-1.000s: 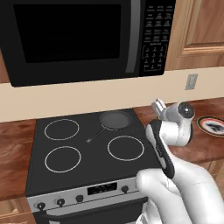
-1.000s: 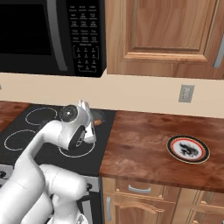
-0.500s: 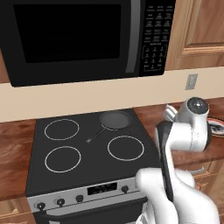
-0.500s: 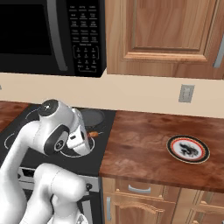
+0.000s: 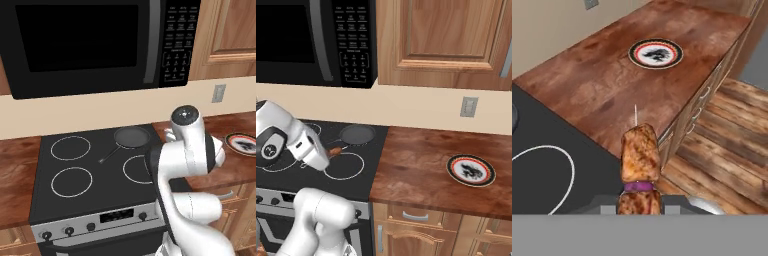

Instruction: Place the cold items (carrot and peach) from the fridge in one tupperware on the dining counter. Place the warm items (kebab skewer and hot dog) in the stove area in another tupperware.

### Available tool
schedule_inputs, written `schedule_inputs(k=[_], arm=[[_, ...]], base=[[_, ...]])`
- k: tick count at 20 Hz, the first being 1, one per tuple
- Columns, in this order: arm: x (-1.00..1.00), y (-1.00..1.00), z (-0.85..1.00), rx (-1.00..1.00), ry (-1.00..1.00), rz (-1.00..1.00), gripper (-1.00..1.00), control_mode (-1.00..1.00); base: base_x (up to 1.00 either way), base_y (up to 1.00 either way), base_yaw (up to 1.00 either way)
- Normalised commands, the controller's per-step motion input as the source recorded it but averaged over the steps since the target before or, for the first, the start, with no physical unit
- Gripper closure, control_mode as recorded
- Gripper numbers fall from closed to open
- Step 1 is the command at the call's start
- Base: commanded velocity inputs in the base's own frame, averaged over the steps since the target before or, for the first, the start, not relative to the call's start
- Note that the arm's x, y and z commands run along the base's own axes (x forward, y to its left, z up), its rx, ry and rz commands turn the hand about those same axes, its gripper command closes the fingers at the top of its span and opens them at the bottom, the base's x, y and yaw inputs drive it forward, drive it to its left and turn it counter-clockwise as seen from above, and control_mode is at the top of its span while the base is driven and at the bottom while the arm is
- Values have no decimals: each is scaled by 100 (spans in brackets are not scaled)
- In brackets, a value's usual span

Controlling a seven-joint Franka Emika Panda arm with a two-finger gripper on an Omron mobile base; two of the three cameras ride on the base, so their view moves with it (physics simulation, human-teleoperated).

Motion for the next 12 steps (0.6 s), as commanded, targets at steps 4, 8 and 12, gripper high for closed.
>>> schedule_inputs(k=[4,8,12], arm=[[5,7,-23,-4,-2,47,100,-100],[0,-23,-14,17,-20,39,100,-100],[1,-26,-18,23,-20,40,100,-100]], base=[[0,0,0],[0,0,0],[0,0,0]])
